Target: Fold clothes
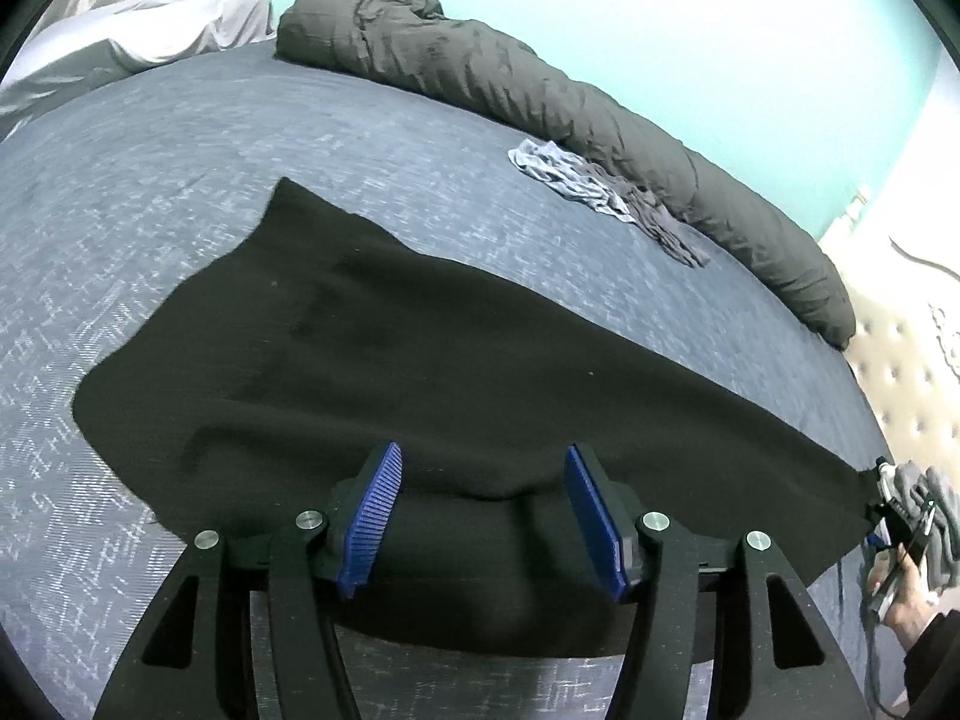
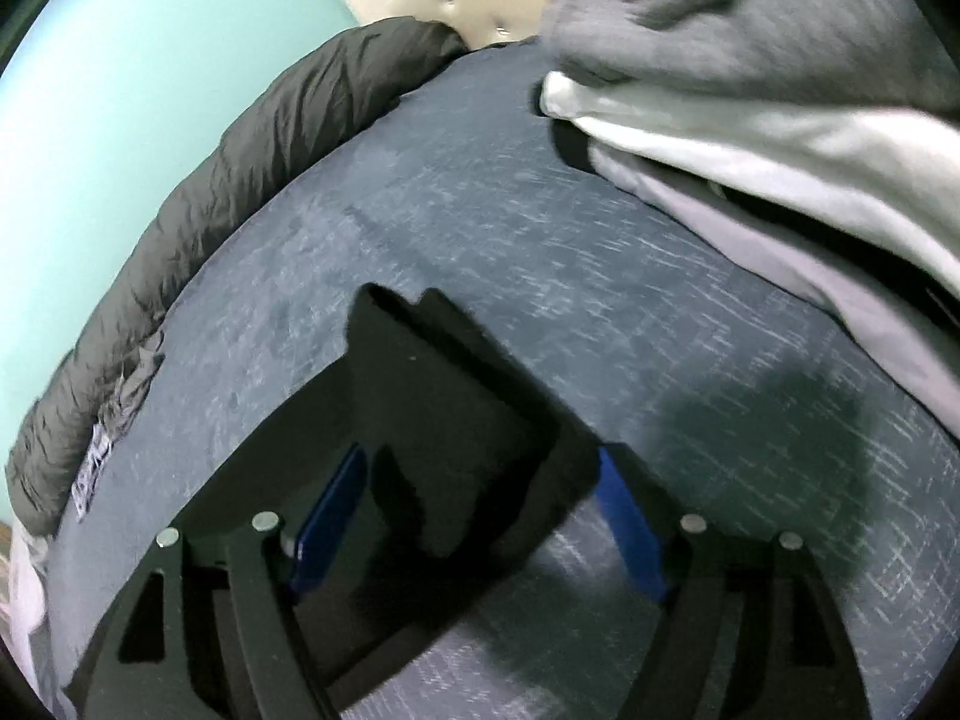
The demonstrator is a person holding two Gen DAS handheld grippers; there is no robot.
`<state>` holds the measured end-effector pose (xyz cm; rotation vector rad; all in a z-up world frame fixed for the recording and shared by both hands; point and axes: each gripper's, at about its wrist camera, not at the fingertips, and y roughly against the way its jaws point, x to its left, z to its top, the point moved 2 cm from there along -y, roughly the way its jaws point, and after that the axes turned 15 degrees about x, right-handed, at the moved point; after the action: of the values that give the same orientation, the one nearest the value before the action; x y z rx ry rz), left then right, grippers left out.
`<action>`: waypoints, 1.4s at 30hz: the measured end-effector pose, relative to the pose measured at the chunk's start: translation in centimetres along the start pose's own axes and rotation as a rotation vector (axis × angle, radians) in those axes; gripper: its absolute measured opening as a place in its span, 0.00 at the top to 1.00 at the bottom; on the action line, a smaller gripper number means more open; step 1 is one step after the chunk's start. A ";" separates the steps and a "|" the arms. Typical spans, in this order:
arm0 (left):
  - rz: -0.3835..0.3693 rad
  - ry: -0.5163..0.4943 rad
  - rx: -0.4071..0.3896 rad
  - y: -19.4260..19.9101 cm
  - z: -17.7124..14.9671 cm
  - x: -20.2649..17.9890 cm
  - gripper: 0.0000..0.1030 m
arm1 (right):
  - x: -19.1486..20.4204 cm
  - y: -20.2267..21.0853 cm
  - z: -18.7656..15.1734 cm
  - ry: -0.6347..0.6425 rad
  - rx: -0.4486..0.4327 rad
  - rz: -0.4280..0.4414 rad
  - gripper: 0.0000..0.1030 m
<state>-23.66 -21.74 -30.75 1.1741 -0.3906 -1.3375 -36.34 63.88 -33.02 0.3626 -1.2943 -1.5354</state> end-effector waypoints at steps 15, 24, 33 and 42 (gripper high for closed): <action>-0.001 0.052 -0.032 1.8 0.0 1.8 0.41 | 5.4 6.5 2.1 0.225 -0.101 0.018 0.88; -0.008 0.064 -0.047 3.6 -0.8 2.5 0.41 | 7.3 14.3 7.0 0.226 -0.219 -0.039 0.89; -0.053 0.042 -0.004 3.7 -2.2 1.3 0.41 | 6.2 19.9 8.5 0.260 -0.253 -0.126 0.88; -0.032 0.027 0.011 4.6 -4.0 1.0 0.40 | 11.0 16.7 3.1 0.387 -0.150 -0.110 0.88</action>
<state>-17.69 -21.85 -29.04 1.2106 -0.3610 -1.3472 -34.67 58.58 -13.54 0.6091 -0.8653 -1.5503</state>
